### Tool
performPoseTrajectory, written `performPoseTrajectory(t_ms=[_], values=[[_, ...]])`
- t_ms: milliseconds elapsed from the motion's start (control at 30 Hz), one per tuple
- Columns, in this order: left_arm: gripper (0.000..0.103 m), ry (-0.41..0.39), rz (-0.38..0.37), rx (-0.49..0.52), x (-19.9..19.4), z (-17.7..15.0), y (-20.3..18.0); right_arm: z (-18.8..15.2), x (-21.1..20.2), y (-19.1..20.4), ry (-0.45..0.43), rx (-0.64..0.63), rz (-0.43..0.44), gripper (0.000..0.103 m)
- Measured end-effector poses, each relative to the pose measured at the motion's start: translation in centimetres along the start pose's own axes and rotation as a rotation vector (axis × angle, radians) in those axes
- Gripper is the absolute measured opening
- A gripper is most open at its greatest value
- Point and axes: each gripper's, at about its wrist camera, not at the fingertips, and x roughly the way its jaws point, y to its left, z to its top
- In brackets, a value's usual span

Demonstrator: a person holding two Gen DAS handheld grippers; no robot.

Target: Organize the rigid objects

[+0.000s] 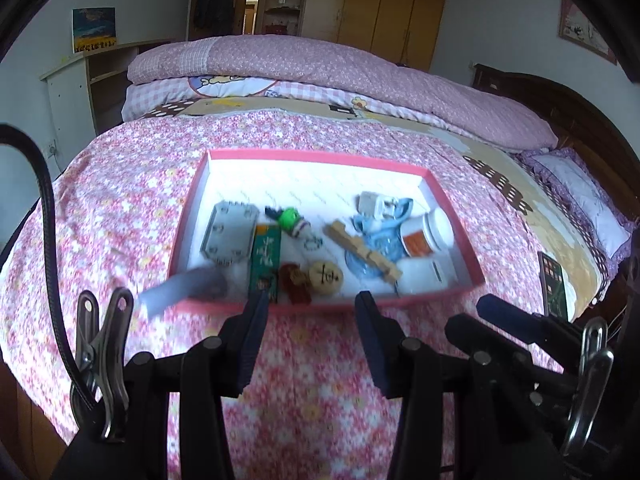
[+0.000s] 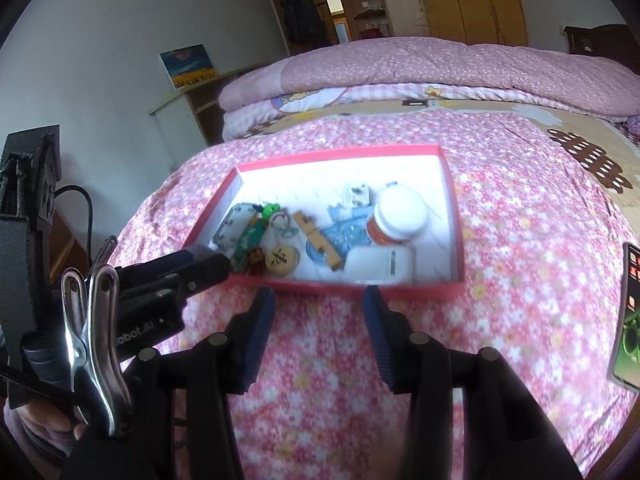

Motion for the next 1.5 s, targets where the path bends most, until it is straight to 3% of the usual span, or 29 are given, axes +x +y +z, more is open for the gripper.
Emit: performPoseTrajectory(t_ms=[533,1500], values=[[0.047,0.067,0.025,0.012,0.1,-4.6,-0.4,-4.1,-0.1,-0.7,0.075,0.014,-0.096,0.046],[0.047,0.111,0.092,0.002,3.3,-5.8,0.7,-5.6,2.6,-1.4,0.131,0.03,-0.137,0.047]])
